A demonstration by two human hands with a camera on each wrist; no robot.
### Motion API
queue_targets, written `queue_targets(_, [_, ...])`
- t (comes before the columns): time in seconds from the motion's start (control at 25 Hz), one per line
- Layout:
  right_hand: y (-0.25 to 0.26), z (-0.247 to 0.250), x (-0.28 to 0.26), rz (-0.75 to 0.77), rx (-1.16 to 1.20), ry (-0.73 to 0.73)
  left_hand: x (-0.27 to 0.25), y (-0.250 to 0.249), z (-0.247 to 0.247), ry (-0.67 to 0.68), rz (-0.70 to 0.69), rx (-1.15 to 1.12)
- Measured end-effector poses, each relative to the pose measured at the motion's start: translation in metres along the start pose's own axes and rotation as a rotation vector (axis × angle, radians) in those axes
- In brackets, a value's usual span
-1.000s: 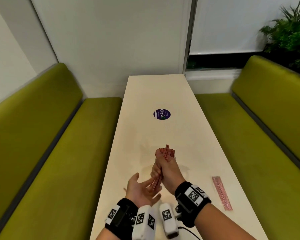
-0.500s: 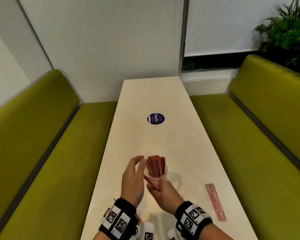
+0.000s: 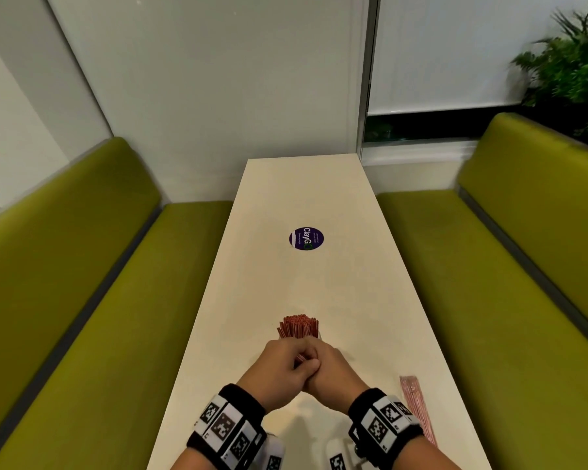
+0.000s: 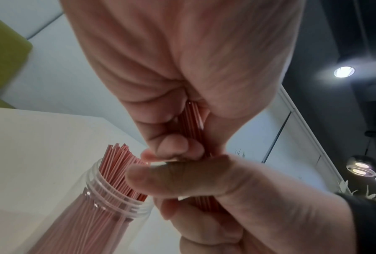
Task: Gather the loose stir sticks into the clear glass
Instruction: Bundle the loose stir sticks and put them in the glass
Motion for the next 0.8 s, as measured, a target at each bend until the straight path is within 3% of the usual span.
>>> queue_targets(0.16, [-0.012,0.012,0.006,-0.06,0.033,0.012,0.009,0.006,0.015,0.029,0.044,-0.002])
queue_targets(0.32, [-0.029,0.034,0.008,-0.109,-0.029,-0.02,0.028,0.016,0.066,-0.161,0.087,0.113])
queue_targets(0.4, [-0.045,0.049,0.006,-0.215,-0.103,-0.087,0.038,0.021,0.082,-0.19,0.107,0.176])
queue_targets(0.52, [-0.063,0.061,0.006,-0.319,-0.121,-0.178,0.054,0.016,0.064,-0.085,0.07,0.275])
queue_targets(0.8, [-0.067,0.058,-0.002,-0.345,-0.056,-0.167,0.058,0.026,-0.027,0.223,0.046,0.54])
Point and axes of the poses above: each hand's wrist, its own x-axis towards the middle knuckle, its own z-axis out of the back of the hand, y = z × x, the point moved 5 cm from there along x, towards the middle knuckle, and after that the axes turned 12 degrees about x, right-handed, at the moved point
